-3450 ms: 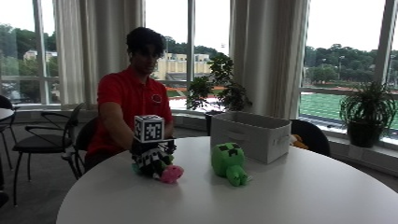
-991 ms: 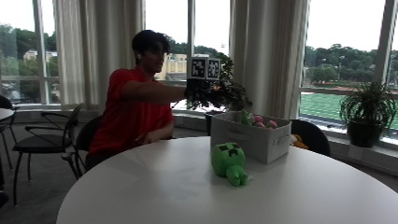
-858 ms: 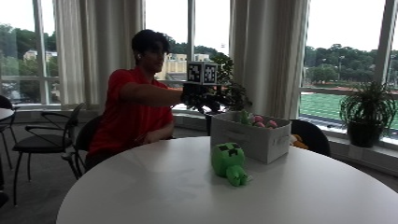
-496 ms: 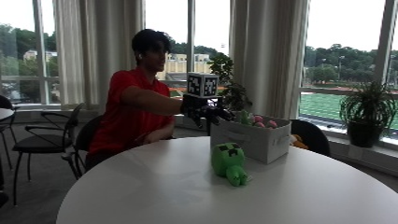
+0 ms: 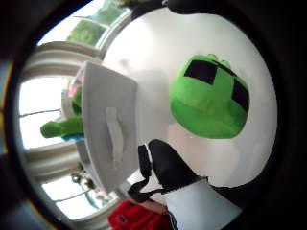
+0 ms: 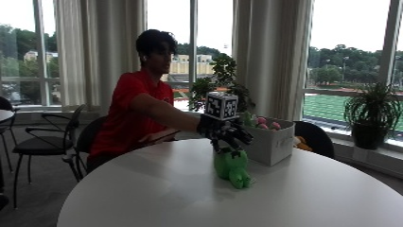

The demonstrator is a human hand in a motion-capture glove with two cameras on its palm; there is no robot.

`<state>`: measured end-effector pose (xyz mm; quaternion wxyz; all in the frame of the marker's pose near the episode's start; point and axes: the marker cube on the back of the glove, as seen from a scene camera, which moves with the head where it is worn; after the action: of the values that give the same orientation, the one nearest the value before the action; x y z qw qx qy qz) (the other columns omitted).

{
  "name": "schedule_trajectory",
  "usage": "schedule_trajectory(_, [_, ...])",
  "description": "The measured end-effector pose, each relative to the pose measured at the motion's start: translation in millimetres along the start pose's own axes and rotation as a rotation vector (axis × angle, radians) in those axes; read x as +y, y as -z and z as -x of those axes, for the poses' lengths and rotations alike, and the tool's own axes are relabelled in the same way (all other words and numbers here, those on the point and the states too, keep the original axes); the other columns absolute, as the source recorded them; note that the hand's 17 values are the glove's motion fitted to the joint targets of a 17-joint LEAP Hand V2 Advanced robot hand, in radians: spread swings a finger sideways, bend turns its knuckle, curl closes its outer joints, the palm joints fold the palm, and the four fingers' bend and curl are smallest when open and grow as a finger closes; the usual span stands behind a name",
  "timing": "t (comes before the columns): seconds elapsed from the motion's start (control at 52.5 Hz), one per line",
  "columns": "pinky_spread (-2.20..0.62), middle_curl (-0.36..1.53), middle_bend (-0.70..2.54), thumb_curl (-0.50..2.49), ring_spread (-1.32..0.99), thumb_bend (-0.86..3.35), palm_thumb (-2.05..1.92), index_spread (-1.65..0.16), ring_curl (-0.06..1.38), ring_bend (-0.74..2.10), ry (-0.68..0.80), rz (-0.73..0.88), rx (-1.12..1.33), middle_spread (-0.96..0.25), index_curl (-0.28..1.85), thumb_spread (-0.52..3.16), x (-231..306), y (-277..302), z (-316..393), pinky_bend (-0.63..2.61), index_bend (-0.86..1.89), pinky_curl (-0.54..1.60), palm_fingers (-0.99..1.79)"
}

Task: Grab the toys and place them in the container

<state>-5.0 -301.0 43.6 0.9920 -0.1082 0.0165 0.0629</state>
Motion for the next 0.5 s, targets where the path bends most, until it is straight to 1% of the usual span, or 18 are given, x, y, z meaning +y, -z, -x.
schedule_trajectory(0.095, [0.1,0.25,0.14,0.34,0.0,-0.03,0.01,-0.4,0.32,0.27,-0.005,0.062,-0.01,-0.07,0.26,1.04,-12.9,-18.2,3.6,1.18,0.13,0.34,-0.1])
schedule_trajectory(0.21, [0.1,0.23,0.12,0.34,0.02,-0.02,0.01,-0.38,0.33,0.3,-0.027,0.229,0.037,-0.05,0.22,1.03,-26.5,-46.5,1.1,1.34,0.07,0.38,-0.11])
schedule_trajectory(0.248, [0.09,0.23,0.11,0.34,0.03,-0.02,0.01,-0.38,0.34,0.31,-0.036,0.252,0.057,-0.04,0.2,1.03,-29.7,-55.2,2.2,1.39,0.05,0.39,-0.15])
schedule_trajectory(0.343, [0.07,0.21,0.1,0.35,0.04,0.0,0.07,-0.38,0.35,0.37,-0.048,0.232,0.1,-0.04,0.18,1.04,-24.4,-66.6,21.6,1.46,0.07,0.4,-0.14])
schedule_trajectory(0.362, [0.08,0.22,0.13,0.34,0.04,-0.03,0.03,-0.38,0.35,0.35,-0.048,0.229,0.108,-0.04,0.18,1.02,-23.7,-66.8,22.7,1.44,0.08,0.4,-0.18])
schedule_trajectory(0.381, [0.05,0.22,0.14,0.36,0.04,0.03,0.12,-0.39,0.36,0.39,-0.048,0.227,0.116,-0.05,0.19,1.06,-23.2,-66.6,23.2,1.45,0.13,0.4,-0.05])
schedule_trajectory(0.4, [0.03,0.23,0.18,0.36,0.03,0.04,0.15,-0.4,0.36,0.39,-0.049,0.223,0.123,-0.07,0.2,1.07,-23.0,-66.3,23.2,1.42,0.17,0.39,0.02])
schedule_trajectory(0.419, [0.02,0.24,0.21,0.36,0.03,0.04,0.17,-0.4,0.36,0.39,-0.052,0.217,0.125,-0.08,0.2,1.08,-23.0,-65.9,22.5,1.41,0.17,0.39,0.04])
schedule_trajectory(0.438, [0.03,0.22,0.12,0.35,0.04,0.01,0.13,-0.4,0.36,0.41,-0.058,0.209,0.121,-0.06,0.19,1.07,-23.2,-65.3,21.3,1.45,0.11,0.4,-0.09])
schedule_trajectory(0.457, [0.01,0.24,0.21,0.37,0.03,0.04,0.18,-0.41,0.36,0.4,-0.065,0.198,0.112,-0.08,0.21,1.09,-23.0,-64.9,20.2,1.4,0.2,0.39,0.06])
schedule_trajectory(0.496, [-0.02,0.25,0.23,0.38,0.03,0.06,0.23,-0.42,0.35,0.39,-0.081,0.168,0.084,-0.11,0.23,1.11,-20.3,-65.3,21.3,1.36,0.23,0.37,0.13])
